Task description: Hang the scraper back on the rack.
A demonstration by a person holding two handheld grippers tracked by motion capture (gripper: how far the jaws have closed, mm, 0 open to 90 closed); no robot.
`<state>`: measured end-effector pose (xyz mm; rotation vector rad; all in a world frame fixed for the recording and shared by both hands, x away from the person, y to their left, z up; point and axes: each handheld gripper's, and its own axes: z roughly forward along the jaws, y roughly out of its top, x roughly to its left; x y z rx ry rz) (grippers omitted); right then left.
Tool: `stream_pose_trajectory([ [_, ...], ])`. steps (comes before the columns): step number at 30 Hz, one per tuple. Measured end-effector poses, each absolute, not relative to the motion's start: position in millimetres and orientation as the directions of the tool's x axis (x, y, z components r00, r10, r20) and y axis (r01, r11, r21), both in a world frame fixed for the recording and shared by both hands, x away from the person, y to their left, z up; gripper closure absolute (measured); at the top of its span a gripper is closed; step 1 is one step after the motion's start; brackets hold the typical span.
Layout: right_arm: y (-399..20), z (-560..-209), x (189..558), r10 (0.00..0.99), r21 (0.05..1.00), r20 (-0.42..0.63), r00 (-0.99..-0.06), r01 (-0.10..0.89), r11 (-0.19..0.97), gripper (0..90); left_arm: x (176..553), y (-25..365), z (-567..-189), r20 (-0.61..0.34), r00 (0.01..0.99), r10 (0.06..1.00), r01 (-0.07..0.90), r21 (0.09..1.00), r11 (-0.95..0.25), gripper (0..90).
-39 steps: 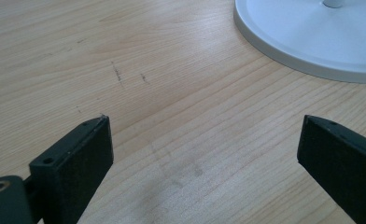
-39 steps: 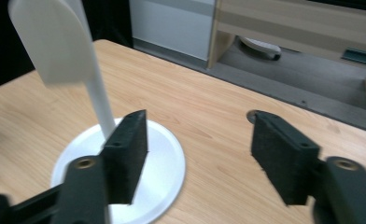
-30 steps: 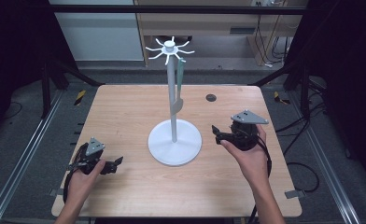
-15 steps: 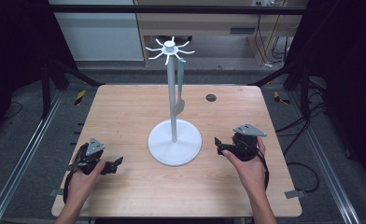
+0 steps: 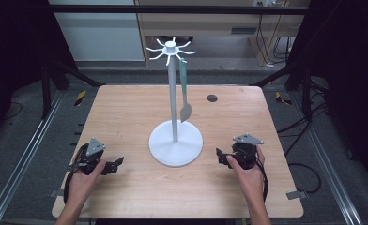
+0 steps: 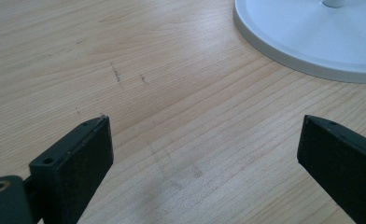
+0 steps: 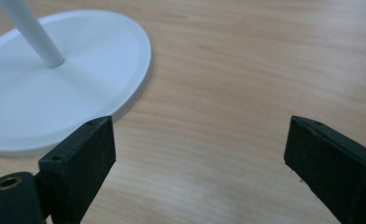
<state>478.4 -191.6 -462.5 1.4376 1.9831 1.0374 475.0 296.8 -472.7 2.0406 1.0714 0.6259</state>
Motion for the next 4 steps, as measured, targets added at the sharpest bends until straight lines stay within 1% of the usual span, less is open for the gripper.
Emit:
stream_pose_trajectory([
  [3,-190.8,-464.7,474.6,0.937,0.790,0.044,-0.346,0.587,0.179,11.4,475.3,295.7,-472.6,0.081,0.538,0.839,0.479,0.790,-0.383,3.2],
  [4,-190.5,-465.9,474.9,0.939,0.786,0.023,-0.343,0.586,0.195,11.5,475.5,295.4,-472.6,0.083,0.539,0.838,0.478,0.789,-0.386,3.1],
])
